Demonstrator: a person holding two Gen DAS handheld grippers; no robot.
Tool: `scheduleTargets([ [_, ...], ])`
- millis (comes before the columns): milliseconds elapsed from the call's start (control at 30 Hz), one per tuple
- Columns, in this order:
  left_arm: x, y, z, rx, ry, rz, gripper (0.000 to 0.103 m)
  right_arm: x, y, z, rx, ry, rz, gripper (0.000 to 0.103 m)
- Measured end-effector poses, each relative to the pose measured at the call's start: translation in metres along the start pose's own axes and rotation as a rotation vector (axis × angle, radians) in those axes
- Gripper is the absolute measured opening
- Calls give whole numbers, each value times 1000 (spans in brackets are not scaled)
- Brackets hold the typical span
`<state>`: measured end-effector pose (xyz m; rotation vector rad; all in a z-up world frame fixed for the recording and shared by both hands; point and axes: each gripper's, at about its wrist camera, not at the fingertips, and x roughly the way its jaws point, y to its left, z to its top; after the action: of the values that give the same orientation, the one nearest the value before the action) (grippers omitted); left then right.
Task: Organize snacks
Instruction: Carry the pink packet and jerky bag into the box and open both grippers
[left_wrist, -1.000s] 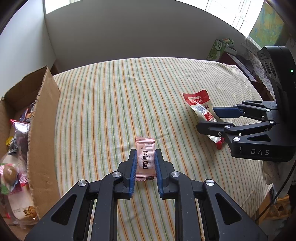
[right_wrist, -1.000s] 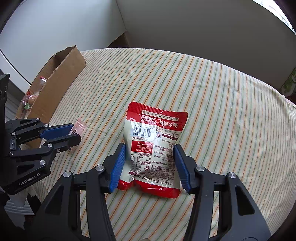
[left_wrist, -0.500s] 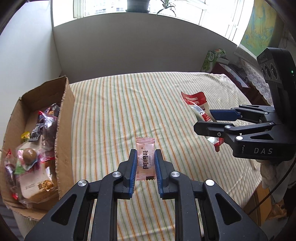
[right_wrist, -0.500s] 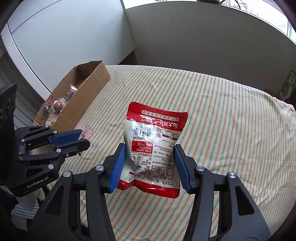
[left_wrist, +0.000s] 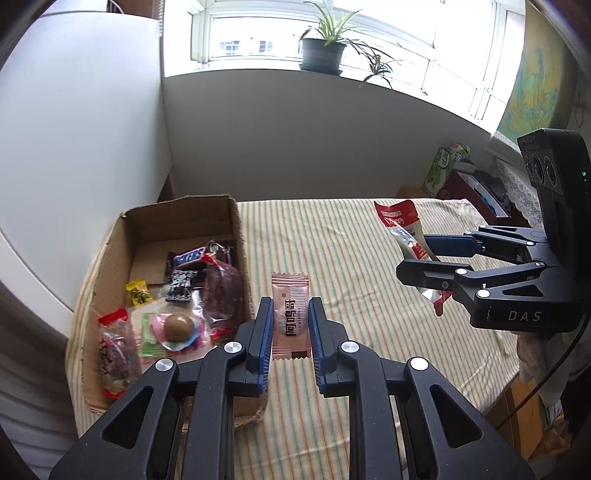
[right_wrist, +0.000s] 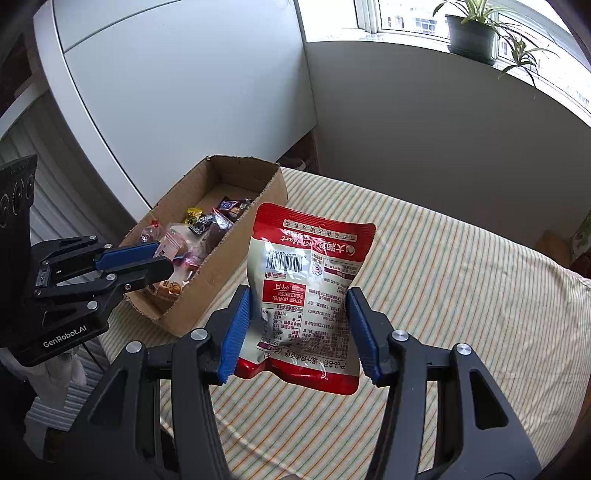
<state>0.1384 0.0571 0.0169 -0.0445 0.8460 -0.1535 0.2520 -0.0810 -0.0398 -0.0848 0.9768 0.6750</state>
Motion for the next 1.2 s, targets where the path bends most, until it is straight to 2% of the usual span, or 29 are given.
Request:
scheduleTargets([
  [267, -10, 54, 5, -75, -26, 47, 17, 20, 39, 34, -53, -10, 34, 54],
  [567, 10, 106, 24, -160, -18, 82, 17, 69, 73, 67, -88, 35, 72, 54],
  [967, 41, 132, 32, -201, 23, 85, 17, 116, 91, 73, -118, 109, 127, 57],
  [1133, 44, 136, 35, -199, 30, 81, 18, 127, 92, 70, -121, 127, 144, 65],
  [1167, 43, 137, 35, -201, 31, 82, 19, 127, 94, 69, -124, 129, 147, 65],
  [1200, 43, 138, 36, -204, 34, 84, 25, 129, 93, 69, -127, 127, 142, 66],
])
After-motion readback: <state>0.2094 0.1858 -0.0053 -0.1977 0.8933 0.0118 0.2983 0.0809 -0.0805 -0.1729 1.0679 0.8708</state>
